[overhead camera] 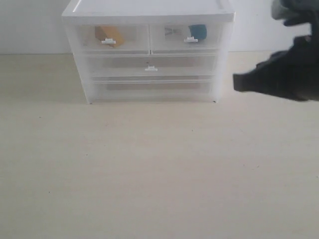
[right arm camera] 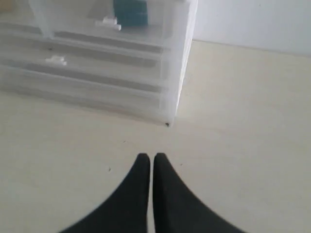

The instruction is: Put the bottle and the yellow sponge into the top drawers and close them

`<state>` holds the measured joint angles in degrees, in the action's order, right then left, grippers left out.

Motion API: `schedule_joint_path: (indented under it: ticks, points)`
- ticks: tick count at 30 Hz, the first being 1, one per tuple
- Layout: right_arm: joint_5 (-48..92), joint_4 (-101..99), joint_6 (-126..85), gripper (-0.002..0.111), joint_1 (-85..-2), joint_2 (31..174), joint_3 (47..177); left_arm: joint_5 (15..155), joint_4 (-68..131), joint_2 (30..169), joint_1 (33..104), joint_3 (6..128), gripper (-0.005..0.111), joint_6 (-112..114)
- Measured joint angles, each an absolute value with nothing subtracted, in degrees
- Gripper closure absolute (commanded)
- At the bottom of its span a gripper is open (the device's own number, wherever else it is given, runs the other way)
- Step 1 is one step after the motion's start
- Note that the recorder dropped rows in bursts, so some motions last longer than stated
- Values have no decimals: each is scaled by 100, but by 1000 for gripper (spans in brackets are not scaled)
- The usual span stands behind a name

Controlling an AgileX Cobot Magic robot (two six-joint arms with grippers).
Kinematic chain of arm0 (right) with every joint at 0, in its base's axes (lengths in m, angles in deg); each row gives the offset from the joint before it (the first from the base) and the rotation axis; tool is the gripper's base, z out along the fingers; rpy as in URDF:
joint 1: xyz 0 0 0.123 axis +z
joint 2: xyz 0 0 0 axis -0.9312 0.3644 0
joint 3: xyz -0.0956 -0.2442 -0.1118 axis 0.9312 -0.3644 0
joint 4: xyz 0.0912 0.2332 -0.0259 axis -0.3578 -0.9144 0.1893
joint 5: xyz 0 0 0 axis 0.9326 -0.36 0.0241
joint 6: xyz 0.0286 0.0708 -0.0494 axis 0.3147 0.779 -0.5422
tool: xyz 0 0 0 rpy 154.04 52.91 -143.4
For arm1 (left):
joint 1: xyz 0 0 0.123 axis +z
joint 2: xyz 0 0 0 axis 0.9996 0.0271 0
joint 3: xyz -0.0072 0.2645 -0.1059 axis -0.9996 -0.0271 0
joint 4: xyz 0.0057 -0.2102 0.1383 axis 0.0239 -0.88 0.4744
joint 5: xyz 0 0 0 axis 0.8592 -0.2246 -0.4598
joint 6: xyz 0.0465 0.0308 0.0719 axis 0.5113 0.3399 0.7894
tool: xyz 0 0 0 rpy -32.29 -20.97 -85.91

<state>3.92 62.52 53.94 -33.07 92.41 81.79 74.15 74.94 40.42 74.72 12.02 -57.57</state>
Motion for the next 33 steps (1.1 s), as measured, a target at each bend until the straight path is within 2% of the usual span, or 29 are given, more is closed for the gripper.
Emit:
schedule_joint_path:
  ticks: [9,15,17,22,33]
  points:
    - [1760,5940,5106,106,-3307,6780,6183,7415,7494,4042,7472,1202,103,-5757]
    - [2328,1235,188,106,-3307,5725,5261,7415,7494,4042,7472,1202,103,-5757]
    - [2394,379,-727,106,-3282,5503,4995,7415,7494,4042,7472,1202,103,-5757]
    - [2394,-141,-1538,106,-3271,5199,4712,7415,7494,4042,7472,1202,103,-5757]
    - [2306,-200,-1656,106,-3329,5034,4699,7415,7494,4042,7472,1202,103,-5757]
